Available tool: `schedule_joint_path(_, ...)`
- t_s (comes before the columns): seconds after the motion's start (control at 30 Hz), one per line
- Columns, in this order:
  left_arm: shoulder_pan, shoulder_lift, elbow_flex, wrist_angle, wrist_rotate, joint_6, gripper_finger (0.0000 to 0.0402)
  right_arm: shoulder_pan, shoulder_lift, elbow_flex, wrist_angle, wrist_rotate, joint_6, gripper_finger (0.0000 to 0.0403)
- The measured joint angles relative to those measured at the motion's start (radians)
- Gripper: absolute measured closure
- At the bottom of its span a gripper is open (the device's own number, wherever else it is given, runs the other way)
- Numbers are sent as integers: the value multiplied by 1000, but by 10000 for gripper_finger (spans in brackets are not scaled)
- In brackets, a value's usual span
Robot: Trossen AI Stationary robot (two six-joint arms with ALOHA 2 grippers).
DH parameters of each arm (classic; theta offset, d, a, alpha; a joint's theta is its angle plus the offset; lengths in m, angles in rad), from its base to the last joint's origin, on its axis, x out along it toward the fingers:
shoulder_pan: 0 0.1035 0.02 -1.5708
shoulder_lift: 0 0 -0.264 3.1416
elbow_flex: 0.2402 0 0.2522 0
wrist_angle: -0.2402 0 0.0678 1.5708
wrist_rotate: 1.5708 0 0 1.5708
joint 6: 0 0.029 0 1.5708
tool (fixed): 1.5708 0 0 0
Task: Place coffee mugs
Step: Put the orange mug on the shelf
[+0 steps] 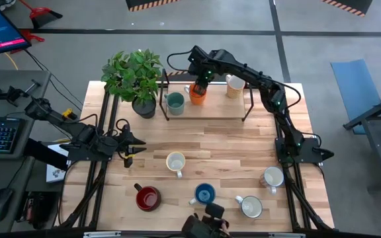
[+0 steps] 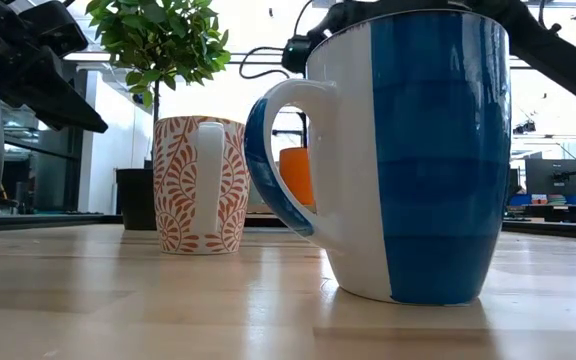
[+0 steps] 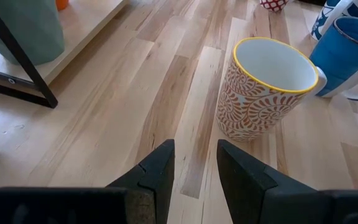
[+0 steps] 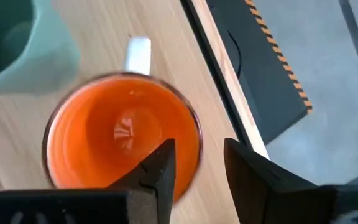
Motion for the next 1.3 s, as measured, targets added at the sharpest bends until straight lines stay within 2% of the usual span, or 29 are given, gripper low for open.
schedule_joint_path(0.27, 0, 0, 0, 0, 0, 24, 291, 22, -23, 1, -75, 71, 15, 289)
schedule_joint_path(0.43, 0, 0, 0, -1, 0, 25, 291, 35, -22, 1, -179, 135, 26, 289)
schedule_joint_path(0.67, 0, 0, 0, -1, 0, 25, 291, 35, -22, 1, -295, 120, 79, 289)
schedule_joint_path(0.83, 0, 0, 0, -1, 0, 26, 291, 35, -22, 0, -288, 17, 87, 289)
schedule_joint_path(1.13, 0, 0, 0, -1, 0, 26, 291, 35, -21, -90, -229, 25, 68, 289)
schedule_joint_path(1.3, 0, 0, 0, -1, 0, 26, 291, 35, -20, -152, -144, 63, 55, 289)
